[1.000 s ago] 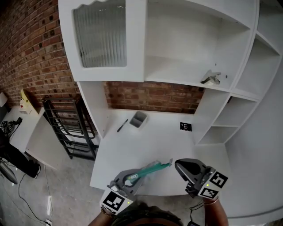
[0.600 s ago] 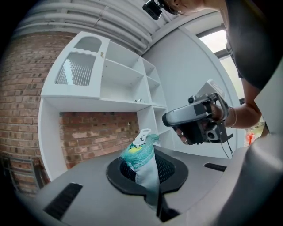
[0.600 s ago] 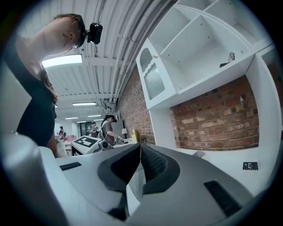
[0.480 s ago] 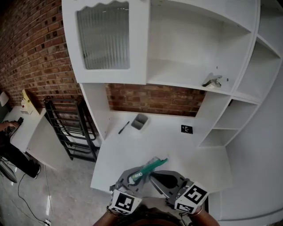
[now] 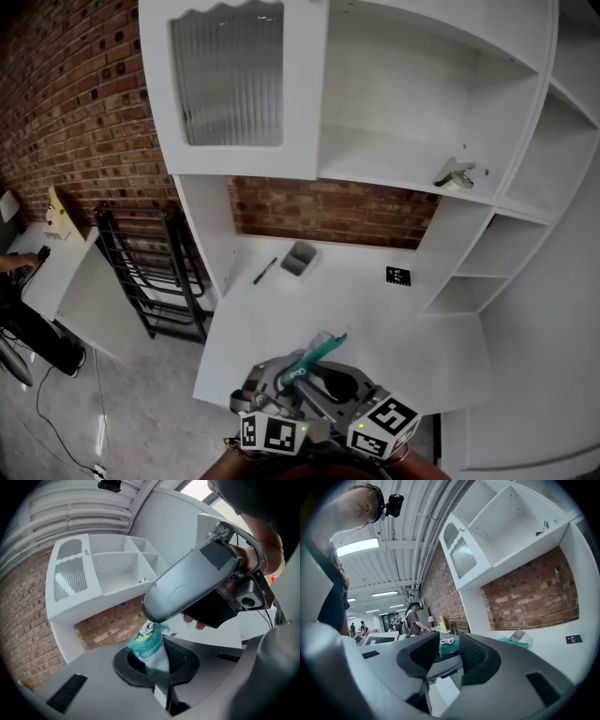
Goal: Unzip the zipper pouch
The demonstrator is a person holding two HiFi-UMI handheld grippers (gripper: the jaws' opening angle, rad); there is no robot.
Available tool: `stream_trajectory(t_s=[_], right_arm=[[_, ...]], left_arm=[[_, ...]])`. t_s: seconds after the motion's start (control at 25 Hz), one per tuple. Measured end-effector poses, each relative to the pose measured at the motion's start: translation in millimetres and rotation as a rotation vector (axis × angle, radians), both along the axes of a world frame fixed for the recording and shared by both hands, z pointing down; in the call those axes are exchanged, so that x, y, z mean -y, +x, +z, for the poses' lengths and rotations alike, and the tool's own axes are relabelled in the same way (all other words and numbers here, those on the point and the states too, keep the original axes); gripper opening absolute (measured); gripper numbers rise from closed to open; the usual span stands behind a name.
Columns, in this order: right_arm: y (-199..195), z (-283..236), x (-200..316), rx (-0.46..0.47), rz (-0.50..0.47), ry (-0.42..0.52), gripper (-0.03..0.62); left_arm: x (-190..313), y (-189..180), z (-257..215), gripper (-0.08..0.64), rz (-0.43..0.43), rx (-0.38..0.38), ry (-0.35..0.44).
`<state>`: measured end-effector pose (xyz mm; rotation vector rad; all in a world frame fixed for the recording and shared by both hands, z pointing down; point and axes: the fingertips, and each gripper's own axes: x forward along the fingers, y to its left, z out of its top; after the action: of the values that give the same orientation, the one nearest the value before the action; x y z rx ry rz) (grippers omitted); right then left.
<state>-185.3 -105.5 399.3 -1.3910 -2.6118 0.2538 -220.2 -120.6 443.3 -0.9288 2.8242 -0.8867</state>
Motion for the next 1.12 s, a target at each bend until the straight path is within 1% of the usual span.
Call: stream_trajectory(t_s=[0.08, 0.24, 0.4, 0.48, 0.52, 0.68, 0.8, 0.88, 0.96, 1.12], right_arm=[[0, 1, -1, -0.020, -0.001, -0.017, 0.129], [1, -2, -5, -0.080, -0.025, -0.106, 0.127], [1, -1, -5, -0.115, -0.027, -0.155, 0.123], [1, -3, -6, -0.132, -0.034, -0.186, 0.112], [1, -2, -7, -0.140, -0.037, -0.193, 0.095], [-1, 6, -10, -0.140, -0.016, -0.152, 0.066], [-4, 9, -8, -0.149, 0.002, -0.149, 0.023], [-6, 10, -7, -0.146, 0.003, -0.148, 0.014], [-7, 10, -8, -0.124, 0.008, -0.127, 0.009], [-7, 8, -9, -0.052, 0.035, -0.052, 0.009]], left_arm=[[-1, 0, 2, 0.005, -0.007, 0.000, -0.011], [-3, -2, 3, 0.005, -0.009, 0.012, -0.048], [-5, -3, 7, 0.005, -0.012, 0.013, -0.068], [-5, -3, 9, 0.005, -0.010, 0.011, -0.078], [-5, -3, 10, 0.004, -0.010, 0.009, -0.082], [-6, -5, 10, 0.005, -0.008, 0.011, -0.095], [-5, -5, 11, 0.003, -0.001, 0.014, -0.097], [-5, -6, 13, 0.003, 0.008, 0.006, -0.088], [-5, -6, 14, 0.003, 0.016, -0.008, -0.070], [-5, -7, 13, 0.002, 0.035, -0.026, -0.043]])
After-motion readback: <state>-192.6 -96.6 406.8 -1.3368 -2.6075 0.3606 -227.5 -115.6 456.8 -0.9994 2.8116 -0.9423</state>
